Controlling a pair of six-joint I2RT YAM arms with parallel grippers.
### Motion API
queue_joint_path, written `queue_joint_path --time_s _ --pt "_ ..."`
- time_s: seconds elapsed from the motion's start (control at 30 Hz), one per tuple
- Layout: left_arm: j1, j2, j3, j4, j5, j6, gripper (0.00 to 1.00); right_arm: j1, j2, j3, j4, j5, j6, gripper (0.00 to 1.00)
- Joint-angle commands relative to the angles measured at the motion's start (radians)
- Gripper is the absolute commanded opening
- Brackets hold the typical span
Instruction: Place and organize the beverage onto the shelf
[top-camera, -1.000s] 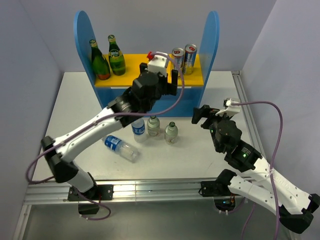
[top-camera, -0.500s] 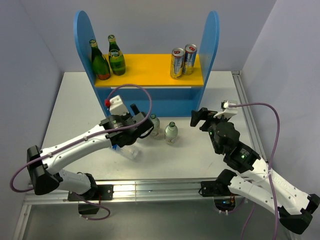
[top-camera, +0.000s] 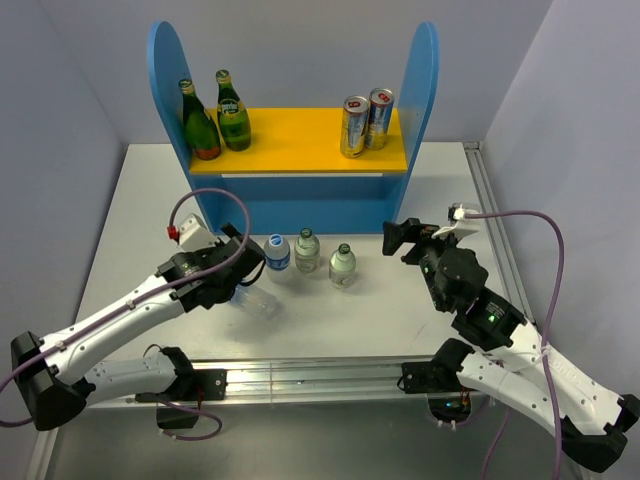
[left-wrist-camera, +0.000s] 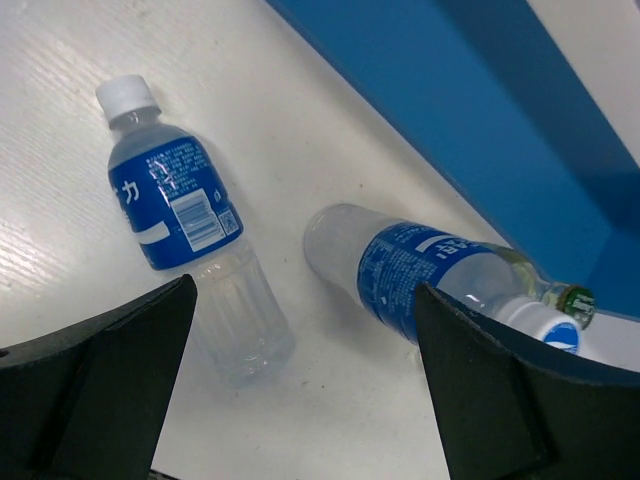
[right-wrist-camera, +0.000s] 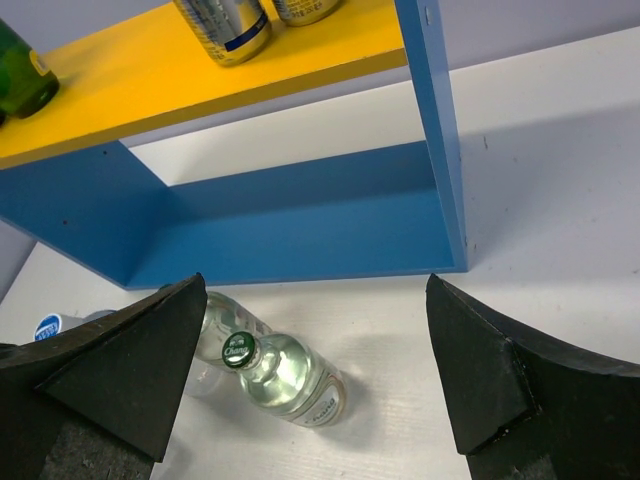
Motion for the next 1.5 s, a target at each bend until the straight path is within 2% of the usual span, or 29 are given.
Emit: queue_joint_path --time_s 0.0,0.17,0.3,0.73,0.83,0.93,0.97,1.07,1.3,1.43,1.47 --pt "0.008 0.017 -0.055 0.082 0.060 -0.006 0.97 0.006 -0.001 -0.006 0.038 0.000 0.006 0.97" --pt "0.054 0.038 -0.160 0.189 0.155 -0.026 0.97 0.007 -0.006 -0.007 0.032 -0.001 0.009 0.97" --pt "0.152 0.032 -0.284 0.314 0.239 -0.005 0.96 0.006 -0.013 -0.010 0.032 -0.001 0.007 0.97" --pt "0.334 0.259 -0.390 0.568 0.333 0.109 0.92 0.006 -0.006 -0.013 0.032 0.000 0.007 0.97" --pt "0.374 0.305 -0.391 0.613 0.358 0.139 0.78 0.006 -0.004 -0.016 0.031 0.006 0.009 0.97" --pt "0.405 0.325 -0.405 0.663 0.378 0.171 0.24 0.007 -0.006 -0.020 0.031 0.013 0.010 0.97" --pt "0.408 0.327 -0.402 0.659 0.372 0.173 0.01 0.007 -0.006 -0.020 0.031 0.016 0.010 0.97" --pt "0.402 0.301 -0.359 0.590 0.289 0.201 0.00 0.007 -0.001 -0.020 0.032 0.017 0.009 0.97" --pt "0.203 0.129 -0.185 0.400 -0.104 0.266 0.00 0.006 0.027 -0.016 0.046 0.019 0.007 0.97" --pt "0.135 0.094 -0.158 0.476 -0.259 0.368 0.00 0.006 0.040 -0.018 0.060 0.016 0.006 0.97" --pt "0.118 0.086 -0.164 0.507 -0.333 0.383 0.00 0.006 0.044 -0.018 0.063 0.017 0.006 0.97"
